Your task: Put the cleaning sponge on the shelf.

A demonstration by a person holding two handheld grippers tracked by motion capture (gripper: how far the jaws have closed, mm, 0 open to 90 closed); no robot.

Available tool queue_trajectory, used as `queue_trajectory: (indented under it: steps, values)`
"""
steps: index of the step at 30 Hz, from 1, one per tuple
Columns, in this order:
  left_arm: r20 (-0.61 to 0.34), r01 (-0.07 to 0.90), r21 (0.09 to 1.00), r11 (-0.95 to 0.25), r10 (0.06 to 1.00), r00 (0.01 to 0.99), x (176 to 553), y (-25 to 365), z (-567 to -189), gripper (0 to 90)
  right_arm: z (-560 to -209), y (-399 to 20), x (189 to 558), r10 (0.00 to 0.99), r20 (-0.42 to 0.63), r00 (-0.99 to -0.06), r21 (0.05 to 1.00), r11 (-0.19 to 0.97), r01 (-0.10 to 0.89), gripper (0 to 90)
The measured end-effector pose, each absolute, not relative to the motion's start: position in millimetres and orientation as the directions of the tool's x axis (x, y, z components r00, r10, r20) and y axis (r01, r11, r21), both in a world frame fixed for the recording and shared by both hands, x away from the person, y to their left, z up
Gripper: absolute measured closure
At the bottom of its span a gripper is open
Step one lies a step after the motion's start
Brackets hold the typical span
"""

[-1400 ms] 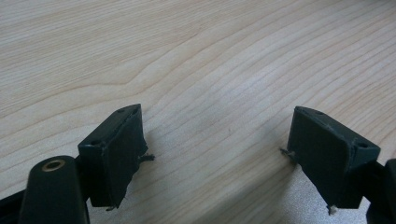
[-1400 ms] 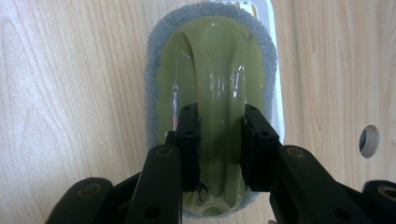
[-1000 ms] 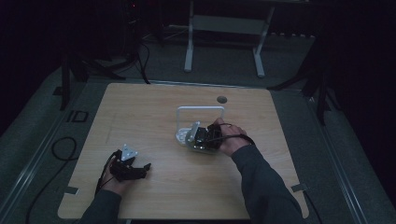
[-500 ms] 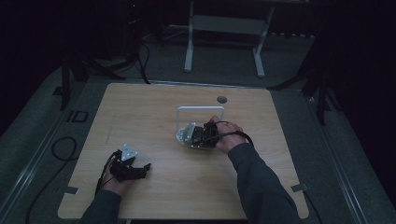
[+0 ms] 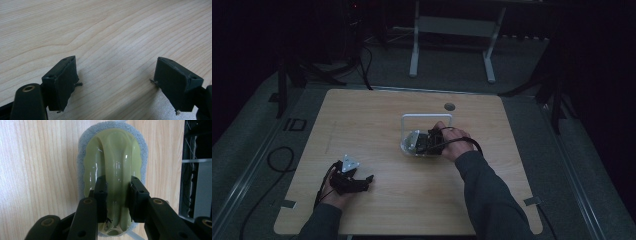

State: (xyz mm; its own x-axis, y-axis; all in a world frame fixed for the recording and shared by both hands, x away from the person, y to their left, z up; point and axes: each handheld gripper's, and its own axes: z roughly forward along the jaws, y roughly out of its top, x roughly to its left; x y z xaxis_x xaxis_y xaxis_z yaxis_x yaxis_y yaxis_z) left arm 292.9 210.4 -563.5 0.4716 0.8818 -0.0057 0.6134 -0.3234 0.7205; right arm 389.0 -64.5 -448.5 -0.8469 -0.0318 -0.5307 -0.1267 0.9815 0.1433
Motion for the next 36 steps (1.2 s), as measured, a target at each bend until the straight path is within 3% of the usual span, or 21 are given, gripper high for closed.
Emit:
queue_trajectory:
  steps: [36]
  values:
    - [-0.005, 0.614, 0.72, -0.325, 0.881, 0.472, 292.9, 210.5, -563.4, 19.0, -477.1, -51.7, 400.2, -0.076, -0.576, -0.814, 0.077, 0.986, -0.147, 71.6]
